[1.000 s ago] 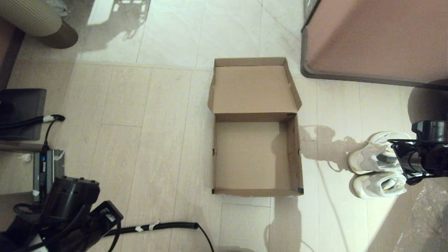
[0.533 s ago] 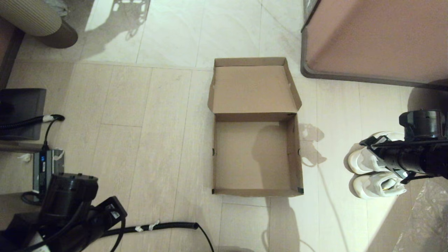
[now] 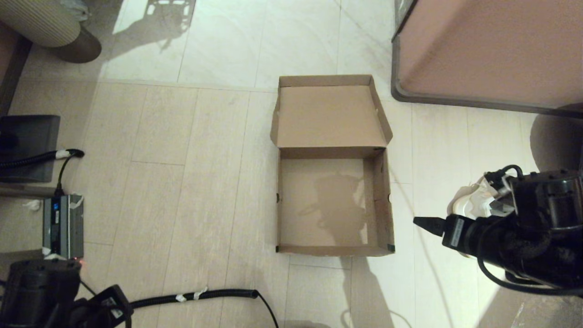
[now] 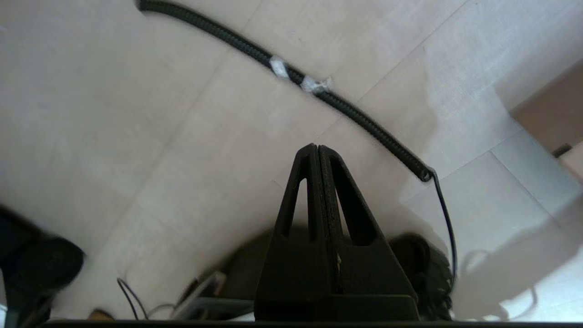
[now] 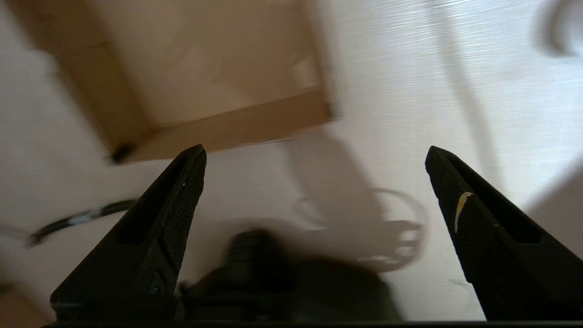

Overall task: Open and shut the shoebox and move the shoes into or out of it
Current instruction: Put the shoes into the shoe box

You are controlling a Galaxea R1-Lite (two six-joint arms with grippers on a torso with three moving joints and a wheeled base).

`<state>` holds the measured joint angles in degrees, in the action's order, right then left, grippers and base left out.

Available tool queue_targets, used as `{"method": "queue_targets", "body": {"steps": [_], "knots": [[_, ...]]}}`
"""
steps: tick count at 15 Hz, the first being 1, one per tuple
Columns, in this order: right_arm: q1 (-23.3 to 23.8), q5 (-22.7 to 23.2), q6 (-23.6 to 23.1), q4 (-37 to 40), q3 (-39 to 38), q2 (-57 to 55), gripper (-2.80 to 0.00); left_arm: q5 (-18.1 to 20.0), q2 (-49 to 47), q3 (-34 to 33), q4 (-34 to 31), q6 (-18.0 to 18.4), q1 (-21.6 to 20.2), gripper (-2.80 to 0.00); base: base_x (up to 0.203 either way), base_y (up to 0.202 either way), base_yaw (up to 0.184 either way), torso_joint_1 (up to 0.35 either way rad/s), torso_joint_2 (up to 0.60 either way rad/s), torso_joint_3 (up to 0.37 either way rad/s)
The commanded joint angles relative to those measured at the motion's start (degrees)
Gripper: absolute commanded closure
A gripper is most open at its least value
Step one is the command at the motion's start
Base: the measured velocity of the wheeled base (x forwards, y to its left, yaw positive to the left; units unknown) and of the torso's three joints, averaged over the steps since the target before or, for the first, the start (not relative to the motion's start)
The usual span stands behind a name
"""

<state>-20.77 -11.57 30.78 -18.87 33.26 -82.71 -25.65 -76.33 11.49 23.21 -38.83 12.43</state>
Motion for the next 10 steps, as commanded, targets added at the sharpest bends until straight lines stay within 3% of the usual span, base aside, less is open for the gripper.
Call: {"method": "queue_targets", "body": {"steps": [1, 3, 4, 8, 10], "knots": [[6.86, -3.06, -2.87, -0.26, -4.19, 5.45, -2.80, -0.29, 2.10, -0.93, 0.76, 0.82, -4.35, 0.00, 0.000, 0.000, 0.000, 0.000, 0.00, 0.000], [16.81, -6.09, -3.78, -0.12, -6.02, 5.91, -2.80, -0.29, 1.17, -0.28, 2.30, 2.00, -10.15, 0.00, 0.000, 0.000, 0.000, 0.000, 0.00, 0.000], [19.08, -7.16, -3.90, -0.20, -8.80, 6.05, -2.80, -0.14, 0.75, 0.15, 2.71, 3.58, -10.46, 0.00, 0.000, 0.000, 0.000, 0.000, 0.00, 0.000], [19.00, -7.45, -4.22, -0.29, -6.87, 4.63, -2.80, 2.06, -3.14, 2.14, 11.62, 12.31, -7.91, 0.00, 0.000, 0.000, 0.000, 0.000, 0.00, 0.000], [18.85, -6.74, -4.09, -0.49, -5.67, 1.54, -2.80, 4.38, -6.27, 3.70, 13.71, 12.85, -7.71, 0.00, 0.000, 0.000, 0.000, 0.000, 0.00, 0.000]]}}
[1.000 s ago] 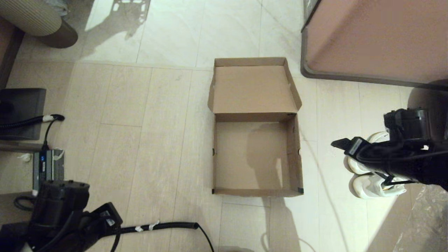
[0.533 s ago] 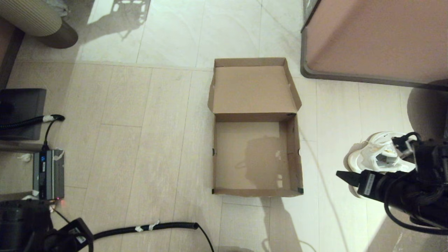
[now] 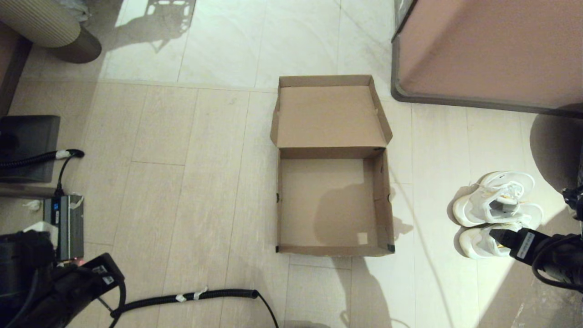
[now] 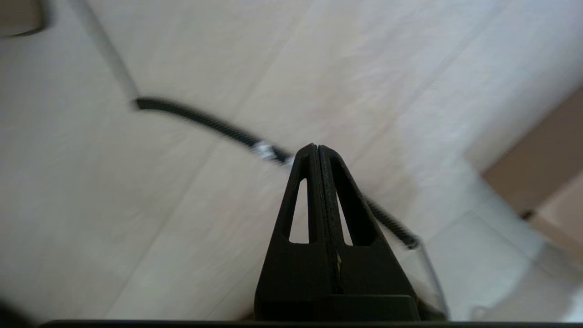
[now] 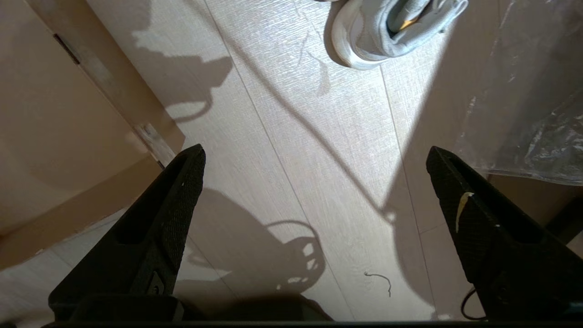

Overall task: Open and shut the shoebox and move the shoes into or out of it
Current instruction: Put the shoes into the shoe box

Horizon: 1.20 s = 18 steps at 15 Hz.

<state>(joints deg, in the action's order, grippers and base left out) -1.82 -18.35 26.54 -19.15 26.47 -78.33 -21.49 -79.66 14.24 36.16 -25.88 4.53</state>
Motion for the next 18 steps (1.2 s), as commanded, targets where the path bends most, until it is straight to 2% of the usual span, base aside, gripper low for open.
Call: {"method": "queue_targets", "body": {"steps": [1, 5, 8, 9, 10, 14, 16, 18], "knots": [[-0.26, 0.16, 0.03, -0.45, 3.24, -4.51, -2.80, 0.83, -4.42, 2.77, 2.29, -0.07, 1.34, 0.00, 0.000, 0.000, 0.000, 0.000, 0.00, 0.000], [-6.14, 3.71, -1.12, -1.97, 8.77, -14.72, -2.80, 2.09, -12.51, 7.23, 4.05, 0.21, 9.05, 0.00, 0.000, 0.000, 0.000, 0.000, 0.00, 0.000], [-8.45, 4.18, -3.39, -6.79, 12.73, -23.38, -2.80, 2.07, -17.99, 12.52, 4.17, 0.25, 12.43, 0.00, 0.000, 0.000, 0.000, 0.000, 0.00, 0.000], [-8.85, 4.07, -3.50, -9.10, 13.70, -25.59, 0.00, 2.02, -19.50, 14.23, 4.18, 0.17, 12.71, 0.00, 0.000, 0.000, 0.000, 0.000, 0.00, 0.000], [-8.99, 3.97, -3.38, -11.88, 14.83, -26.92, 0.00, 1.99, -20.79, 15.37, 4.18, 0.14, 12.96, 0.00, 0.000, 0.000, 0.000, 0.000, 0.00, 0.000], [-8.37, 3.87, -3.17, -12.47, 17.40, -29.54, 0.00, 1.84, -26.23, 19.72, 4.25, 0.24, 16.05, 0.00, 0.000, 0.000, 0.000, 0.000, 0.00, 0.000], [-5.89, 3.90, -3.08, -12.48, 17.84, -29.60, 0.00, 0.41, -27.12, 21.09, 5.34, 0.33, 17.25, 0.00, 0.000, 0.000, 0.000, 0.000, 0.00, 0.000], [-0.80, 3.98, -2.12, -12.49, 17.80, -29.55, 0.00, -0.60, -26.69, 19.30, 5.59, 0.30, 17.35, 0.00, 0.000, 0.000, 0.000, 0.000, 0.00, 0.000]]}}
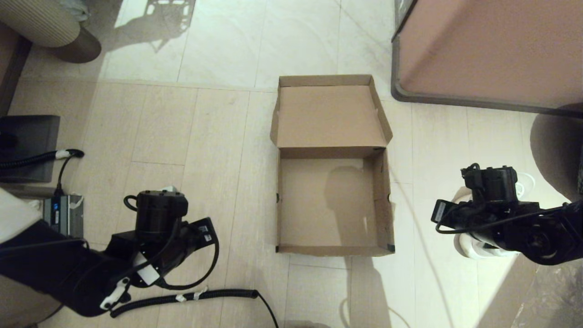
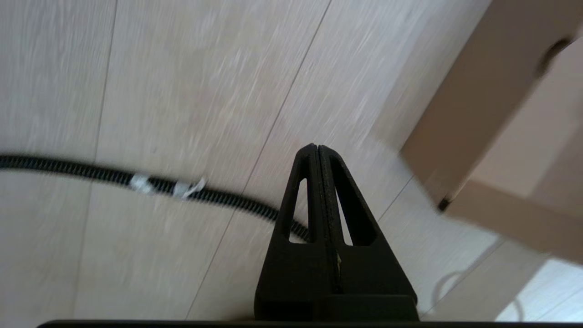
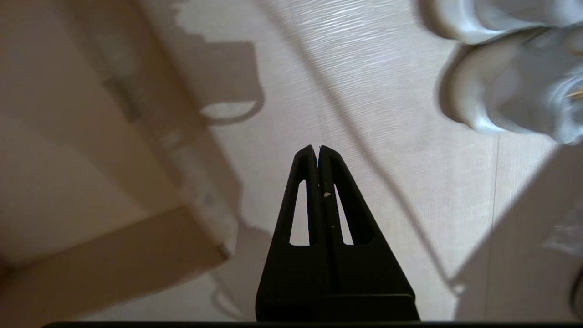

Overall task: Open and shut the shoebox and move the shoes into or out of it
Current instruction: Put the shoes into the shoe box

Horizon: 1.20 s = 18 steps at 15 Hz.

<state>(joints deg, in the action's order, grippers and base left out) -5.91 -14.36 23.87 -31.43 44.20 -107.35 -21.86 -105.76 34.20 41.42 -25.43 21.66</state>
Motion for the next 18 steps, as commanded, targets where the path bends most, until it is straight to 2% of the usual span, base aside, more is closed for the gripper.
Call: {"method": "queue_targets", "body": {"steps": [1, 5, 6, 8, 12, 15, 18], "knots": [[6.54, 0.11, 1.21, -0.18, 0.06, -0.53, 0.00, -0.33, -0.09, -1.91, 0.37, -0.22, 0.15, 0.00, 0.000, 0.000, 0.000, 0.000, 0.00, 0.000], [20.12, 3.61, 3.17, 0.25, 0.41, -1.22, 0.00, -0.73, 1.97, -5.09, 1.70, -0.43, -0.07, 0.00, 0.000, 0.000, 0.000, 0.000, 0.00, 0.000], [21.67, 4.95, 5.47, 0.92, 0.89, -1.41, -2.80, -0.77, 2.59, -5.22, 1.73, -0.41, -0.17, 0.00, 0.000, 0.000, 0.000, 0.000, 0.00, 0.000], [22.32, 6.19, 7.61, 1.87, 0.90, -1.47, -2.80, -0.82, 4.25, -7.31, 1.73, -0.27, -0.29, 0.00, 0.000, 0.000, 0.000, 0.000, 0.00, 0.000], [24.34, 5.94, 20.37, 1.30, 3.39, -6.29, -2.80, -0.78, 7.28, -13.26, 2.20, -0.40, -0.31, 0.00, 0.000, 0.000, 0.000, 0.000, 0.00, 0.000], [26.48, 6.00, 24.89, 1.28, 6.55, -9.83, -2.80, -1.89, 8.68, -16.55, 2.91, -0.49, -0.31, 0.00, 0.000, 0.000, 0.000, 0.000, 0.00, 0.000], [28.04, 6.32, 32.81, 1.59, 12.31, -13.61, -2.80, -2.14, 8.51, -16.71, 3.89, -0.15, -0.31, 0.00, 0.000, 0.000, 0.000, 0.000, 0.00, 0.000]]}}
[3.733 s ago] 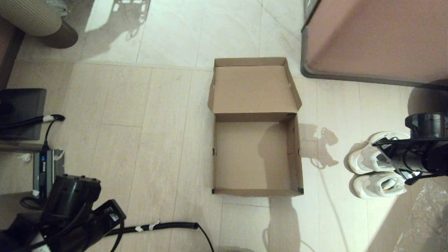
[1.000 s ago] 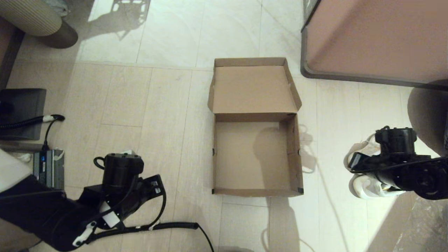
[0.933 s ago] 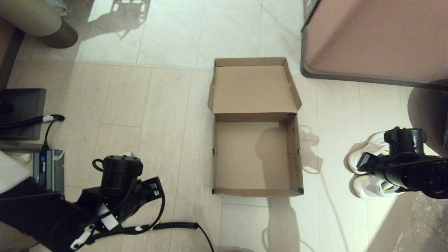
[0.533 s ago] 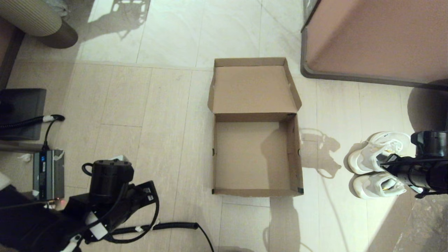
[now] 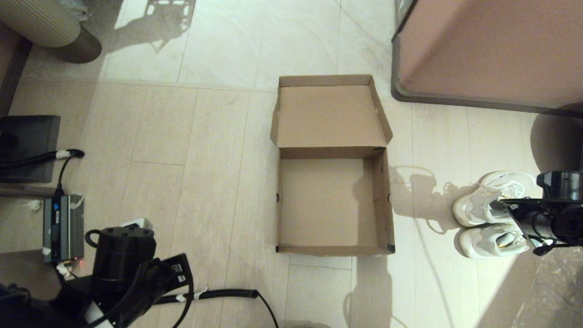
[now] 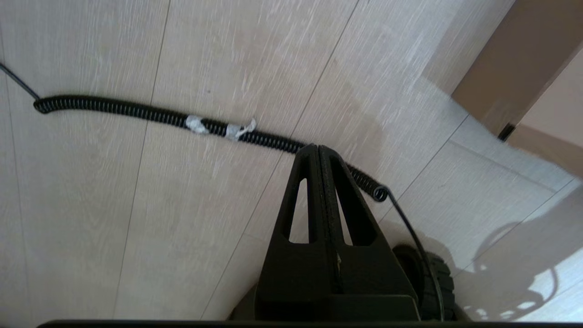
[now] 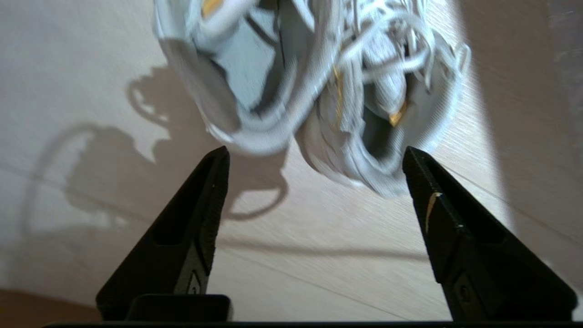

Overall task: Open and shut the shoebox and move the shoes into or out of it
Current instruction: Put the shoes into the shoe box

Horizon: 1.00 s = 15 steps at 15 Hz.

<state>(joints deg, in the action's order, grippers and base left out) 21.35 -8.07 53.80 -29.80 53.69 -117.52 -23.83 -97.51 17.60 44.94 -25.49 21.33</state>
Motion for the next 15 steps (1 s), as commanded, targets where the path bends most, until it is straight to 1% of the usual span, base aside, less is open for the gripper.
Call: {"method": "queue_targets", "body": {"steps": [1, 5, 9, 15], "knots": [[1.02, 0.12, 4.28, 0.06, 4.19, -5.04, -2.80, -0.16, 0.37, -0.28, 0.64, -0.13, 0.02, 0.00, 0.000, 0.000, 0.000, 0.000, 0.00, 0.000], [1.23, 0.43, 5.57, 0.08, 7.82, -9.69, -2.80, -0.33, 0.31, -0.91, 0.67, -0.27, -0.24, 0.00, 0.000, 0.000, 0.000, 0.000, 0.00, 0.000], [1.12, 0.39, 8.00, 0.08, 10.13, -13.34, -2.80, -0.38, 0.39, -0.99, 0.63, -0.31, -0.73, 0.00, 0.000, 0.000, 0.000, 0.000, 0.00, 0.000], [0.30, 0.30, 7.94, 0.05, 14.83, -20.92, -2.80, -0.43, 0.22, -1.08, 0.68, -0.30, -1.29, 0.00, 0.000, 0.000, 0.000, 0.000, 0.00, 0.000]]}}
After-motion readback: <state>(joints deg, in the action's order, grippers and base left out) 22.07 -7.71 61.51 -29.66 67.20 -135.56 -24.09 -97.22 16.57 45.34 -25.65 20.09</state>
